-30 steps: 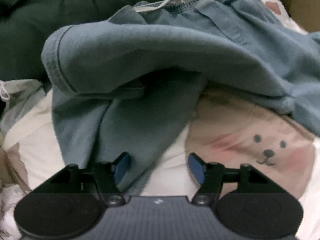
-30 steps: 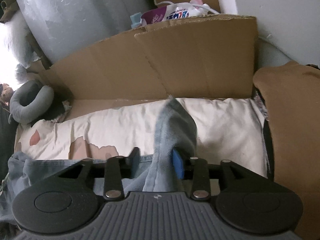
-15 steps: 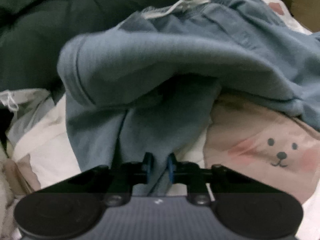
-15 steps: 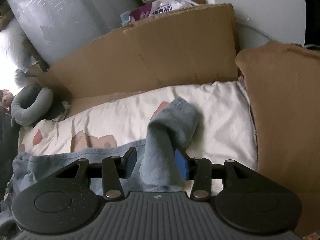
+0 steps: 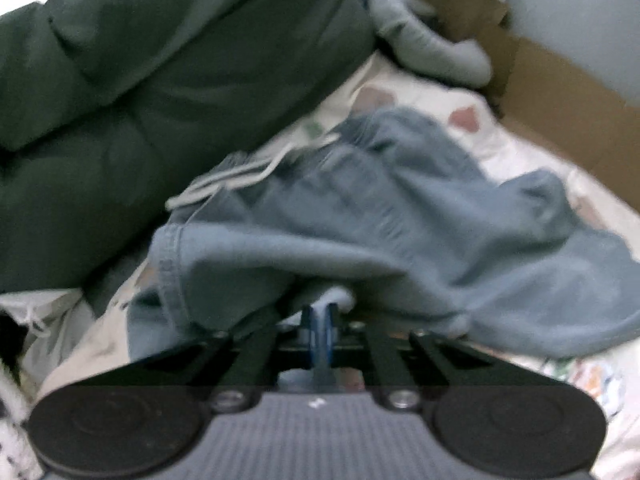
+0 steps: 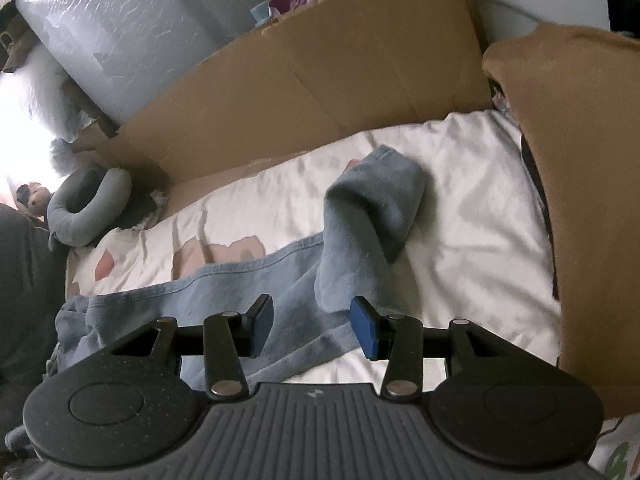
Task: Fold clothes
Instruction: 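Lay the jeans leg cuff on the sheet and open the right gripper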
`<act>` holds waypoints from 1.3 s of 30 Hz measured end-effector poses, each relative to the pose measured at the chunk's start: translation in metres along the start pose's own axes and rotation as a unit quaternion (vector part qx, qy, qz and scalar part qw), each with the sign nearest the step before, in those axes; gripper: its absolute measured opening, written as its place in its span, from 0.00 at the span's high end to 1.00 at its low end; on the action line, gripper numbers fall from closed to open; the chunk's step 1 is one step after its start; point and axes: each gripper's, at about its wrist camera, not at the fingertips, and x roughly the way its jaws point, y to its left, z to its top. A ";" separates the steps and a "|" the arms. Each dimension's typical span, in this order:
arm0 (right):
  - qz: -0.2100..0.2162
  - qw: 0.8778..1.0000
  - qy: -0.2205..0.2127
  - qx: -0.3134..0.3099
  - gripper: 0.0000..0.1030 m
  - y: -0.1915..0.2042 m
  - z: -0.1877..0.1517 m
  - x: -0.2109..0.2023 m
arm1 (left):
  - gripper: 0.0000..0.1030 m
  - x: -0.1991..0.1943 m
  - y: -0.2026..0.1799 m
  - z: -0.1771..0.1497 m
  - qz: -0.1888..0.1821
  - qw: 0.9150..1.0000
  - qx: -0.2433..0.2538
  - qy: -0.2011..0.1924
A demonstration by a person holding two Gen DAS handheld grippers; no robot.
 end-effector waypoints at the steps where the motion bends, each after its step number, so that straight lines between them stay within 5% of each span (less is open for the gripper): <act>1: 0.002 1.000 0.002 0.002 0.52 0.000 -0.001 0.001 | 0.96 -0.002 -0.004 0.004 -0.005 1.000 0.004 -0.004; 11: 0.019 0.999 0.029 0.003 0.52 0.008 -0.017 0.009 | 0.96 -0.021 -0.029 0.017 -0.082 0.996 -0.024 -0.013; 28: 0.083 0.995 0.057 0.022 0.52 0.043 -0.031 0.002 | 0.96 -0.052 -0.104 0.050 -0.233 0.971 -0.034 -0.039; 39: 0.122 0.990 0.049 0.053 0.51 0.047 -0.020 -0.013 | 0.96 -0.060 -0.164 0.069 -0.296 0.954 -0.019 -0.044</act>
